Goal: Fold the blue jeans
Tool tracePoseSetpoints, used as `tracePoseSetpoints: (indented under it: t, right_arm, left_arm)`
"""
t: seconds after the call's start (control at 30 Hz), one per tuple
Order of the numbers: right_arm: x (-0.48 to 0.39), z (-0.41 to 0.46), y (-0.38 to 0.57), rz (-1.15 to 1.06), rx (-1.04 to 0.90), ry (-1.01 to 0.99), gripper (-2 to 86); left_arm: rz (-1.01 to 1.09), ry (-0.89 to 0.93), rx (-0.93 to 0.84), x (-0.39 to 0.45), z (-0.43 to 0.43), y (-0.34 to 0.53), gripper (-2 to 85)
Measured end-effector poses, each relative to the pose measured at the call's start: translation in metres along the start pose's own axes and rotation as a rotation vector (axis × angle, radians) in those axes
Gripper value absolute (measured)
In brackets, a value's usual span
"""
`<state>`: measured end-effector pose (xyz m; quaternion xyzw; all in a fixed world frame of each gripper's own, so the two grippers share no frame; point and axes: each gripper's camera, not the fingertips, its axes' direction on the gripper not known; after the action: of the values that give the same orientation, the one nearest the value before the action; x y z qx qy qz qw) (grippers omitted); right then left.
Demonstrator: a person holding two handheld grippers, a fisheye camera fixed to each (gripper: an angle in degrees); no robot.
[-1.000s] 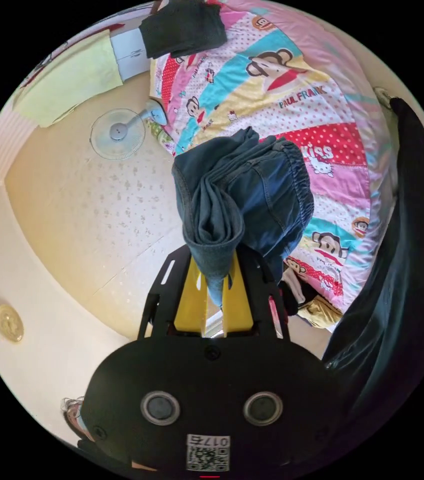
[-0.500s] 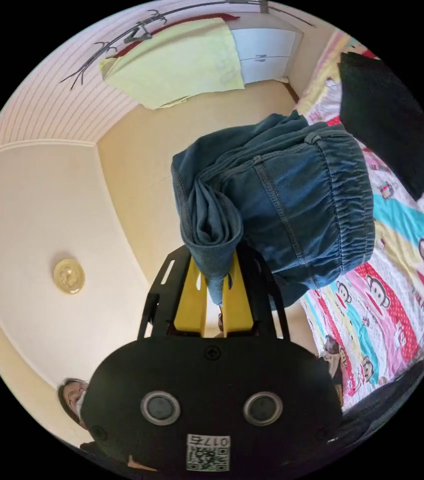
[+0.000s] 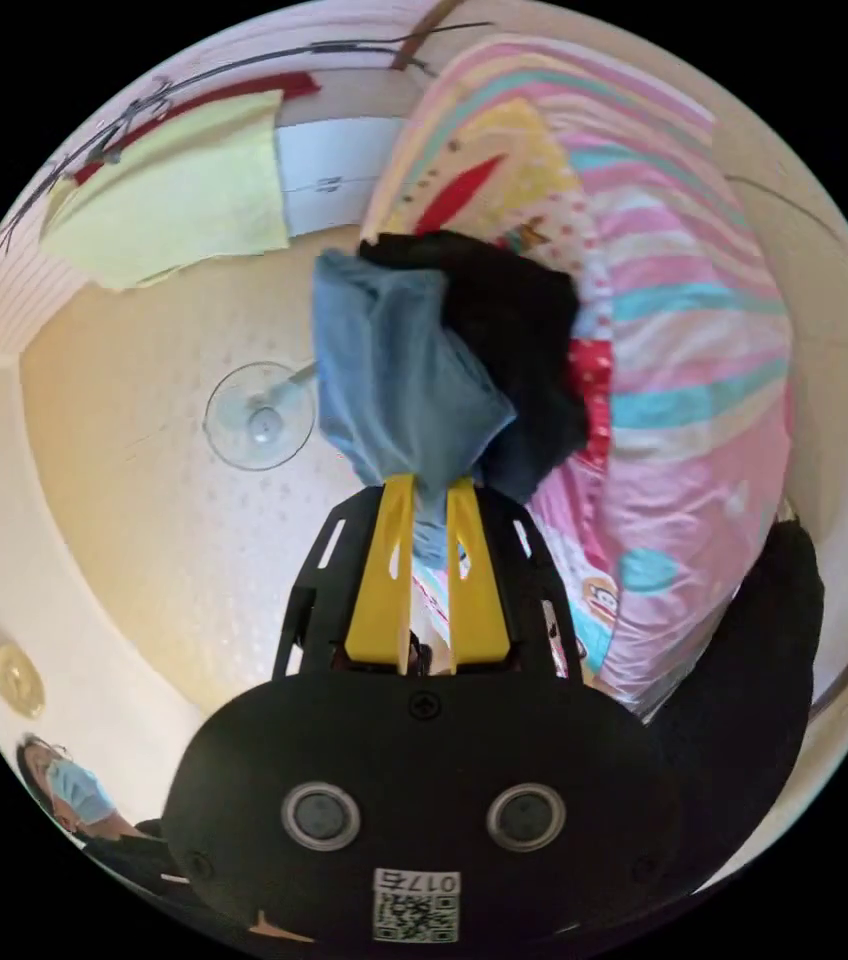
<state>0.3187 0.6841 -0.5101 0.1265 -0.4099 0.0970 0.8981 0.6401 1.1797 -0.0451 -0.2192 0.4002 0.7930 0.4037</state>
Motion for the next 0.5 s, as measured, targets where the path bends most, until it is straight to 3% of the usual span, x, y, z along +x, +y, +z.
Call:
tracePoseSetpoints:
  t: [0.1,0.3,0.5]
  right_arm:
    - [0.045,-0.022,0.024,0.069,0.082,-0.064,1.5]
    - [0.01,-0.069,0.029,-0.01,0.18,0.052,0.4]
    - [-0.168,-0.071,-0.007,-0.39,0.207,0.118,0.2]
  left_arm:
    - [-0.052,0.347,0.127,-0.063,-0.05,0.017,0.1]
    - [0.069,0.308,0.379,-0.031,-0.172,0.048,-0.9]
    - [0.431,0.282,0.515,0.107,-0.258,0.086,-1.0]
